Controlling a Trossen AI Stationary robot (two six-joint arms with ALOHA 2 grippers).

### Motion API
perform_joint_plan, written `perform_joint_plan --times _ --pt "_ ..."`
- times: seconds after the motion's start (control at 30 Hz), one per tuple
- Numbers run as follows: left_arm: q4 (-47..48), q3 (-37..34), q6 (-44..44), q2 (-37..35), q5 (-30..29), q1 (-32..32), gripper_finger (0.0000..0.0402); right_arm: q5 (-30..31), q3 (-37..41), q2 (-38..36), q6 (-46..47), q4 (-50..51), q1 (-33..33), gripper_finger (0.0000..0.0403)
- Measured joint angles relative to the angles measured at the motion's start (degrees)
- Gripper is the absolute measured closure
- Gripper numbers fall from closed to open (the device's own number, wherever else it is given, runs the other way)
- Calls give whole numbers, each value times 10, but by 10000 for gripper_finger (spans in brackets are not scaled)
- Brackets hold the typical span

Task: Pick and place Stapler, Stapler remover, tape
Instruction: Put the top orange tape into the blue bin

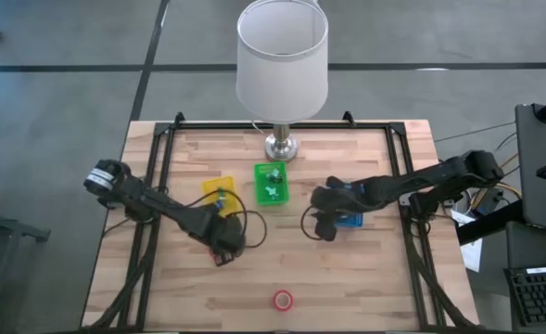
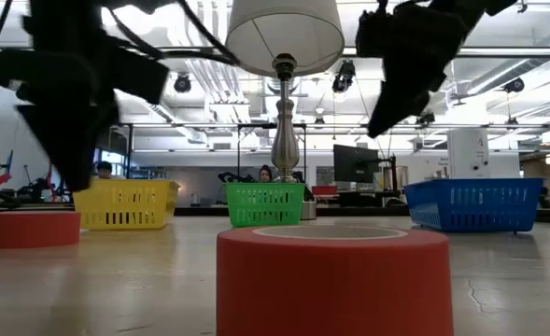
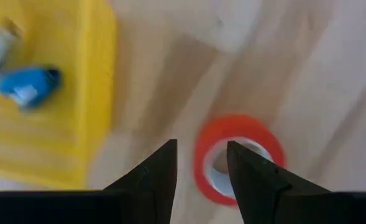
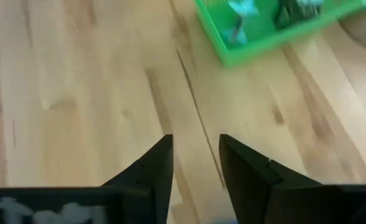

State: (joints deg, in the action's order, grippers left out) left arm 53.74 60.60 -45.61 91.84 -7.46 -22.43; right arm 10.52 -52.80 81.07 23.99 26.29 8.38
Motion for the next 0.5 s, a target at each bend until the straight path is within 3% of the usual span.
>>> perform_joint_plan --times 0.23,0.5 --pt "-26 -7 -114 0 37 -59 259 -1 0 30 -19 -42 0 261" --pt "-110 -48 -126 0 34 -84 259 -1 -1 81 -17 -47 0 251"
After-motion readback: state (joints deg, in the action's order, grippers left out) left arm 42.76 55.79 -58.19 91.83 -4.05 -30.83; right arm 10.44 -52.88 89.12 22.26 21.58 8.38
